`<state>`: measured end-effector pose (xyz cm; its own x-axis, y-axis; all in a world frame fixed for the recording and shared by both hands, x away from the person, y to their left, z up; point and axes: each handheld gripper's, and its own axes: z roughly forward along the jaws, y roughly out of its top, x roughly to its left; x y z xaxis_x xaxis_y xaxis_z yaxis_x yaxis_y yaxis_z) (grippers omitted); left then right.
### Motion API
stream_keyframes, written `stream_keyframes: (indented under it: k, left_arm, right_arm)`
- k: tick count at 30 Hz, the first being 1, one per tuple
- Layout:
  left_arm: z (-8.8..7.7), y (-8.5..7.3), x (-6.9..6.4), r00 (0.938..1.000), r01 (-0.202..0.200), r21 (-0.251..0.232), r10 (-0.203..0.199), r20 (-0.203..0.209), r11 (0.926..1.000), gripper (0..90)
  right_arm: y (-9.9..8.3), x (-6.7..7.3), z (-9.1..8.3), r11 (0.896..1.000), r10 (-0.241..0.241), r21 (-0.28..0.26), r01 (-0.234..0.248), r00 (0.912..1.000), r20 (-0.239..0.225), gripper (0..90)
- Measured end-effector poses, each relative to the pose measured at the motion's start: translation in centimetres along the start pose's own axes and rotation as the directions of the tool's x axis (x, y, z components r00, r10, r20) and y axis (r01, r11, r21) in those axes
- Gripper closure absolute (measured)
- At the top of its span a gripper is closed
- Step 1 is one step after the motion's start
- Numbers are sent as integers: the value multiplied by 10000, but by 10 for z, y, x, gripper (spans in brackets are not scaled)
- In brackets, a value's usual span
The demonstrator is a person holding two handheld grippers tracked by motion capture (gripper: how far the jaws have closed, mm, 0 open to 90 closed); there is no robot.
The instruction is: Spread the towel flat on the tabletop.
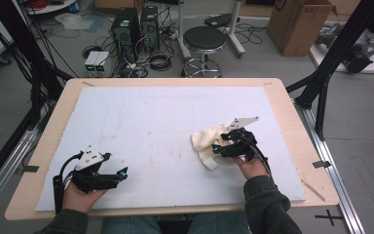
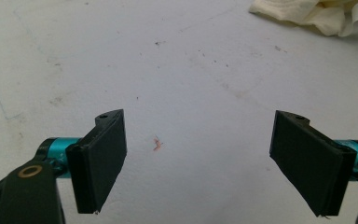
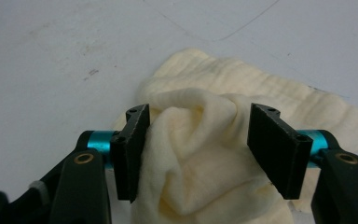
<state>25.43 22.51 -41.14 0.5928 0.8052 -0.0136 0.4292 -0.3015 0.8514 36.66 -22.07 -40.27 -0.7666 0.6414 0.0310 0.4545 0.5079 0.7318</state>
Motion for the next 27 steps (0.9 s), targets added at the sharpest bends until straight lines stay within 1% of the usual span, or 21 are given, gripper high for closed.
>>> stream_keyframes:
  k: [3, 5, 8, 9, 10, 12, 13, 15, 18, 22, 24, 26, 27]
  left_arm:
    - [0, 0, 0, 10000, -5, 23, 5, 6, 10000, 192]
    - [1, 0, 0, 10000, 44, 9, -44, 13, 10000, 192]
    - [1, 0, 0, 10000, 49, 21, -49, 17, 10000, 192]
    - [1, 0, 0, 10000, 57, 3, -57, 9, 10000, 192]
    - [2, 0, 0, 10000, 67, 1, -67, 4, 10000, 193]
    - [2, 0, 0, 10000, 30, 19, -30, 10, 10000, 193]
    - [2, 0, 0, 10000, 14, 55, -14, 0, 10000, 193]
    - [2, 0, 0, 10000, 16, 54, -16, 0, 10000, 193]
    - [2, 0, 0, 10000, 16, 62, -16, -2, 10000, 194]
    - [2, 0, 0, 10000, -11, 90, 10, 33, 10000, 194]
    - [3, 0, 0, 10000, -17, 85, 16, 7, 10000, 194]
    - [3, 0, -1, 10000, 10, 114, -11, 29, 9999, 194]
    - [3, 0, -1, 10000, 16, 96, -16, 31, 10000, 194]
  right_arm:
    - [-1, -3, 6, 9998, -10, 211, 10, 10000, -7, 443]
    - [-1, -4, 10, 9990, 47, 450, -47, 10000, 3, 457]
    - [-2, -6, 15, 9984, 125, 552, -127, 9999, 34, 487]
    - [-2, -7, 17, 9983, 53, 579, -55, 10000, 37, 495]
    - [-3, -7, 18, 9973, 145, 720, -145, 9999, 1, 503]
    - [-3, -8, 20, 9967, 119, 800, -123, 9999, 55, 509]
    - [-3, -8, 23, 9955, 103, 939, -112, 9999, 96, 522]
    - [-3, -9, 24, 9954, 120, 950, -132, 9998, 132, 535]
    - [-3, -8, 28, 9937, 98, 1115, -124, 9997, 231, 561]
    - [-3, -6, 30, 9934, 37, 1147, -78, 9993, 361, 595]
    - [-3, -6, 32, 9934, 133, 1127, -190, 9986, 507, 641]
    - [-3, -7, 33, 9939, 171, 1080, -226, 9985, 515, 671]
    - [-3, -7, 32, 9933, 289, 1102, -342, 9984, 493, 688]
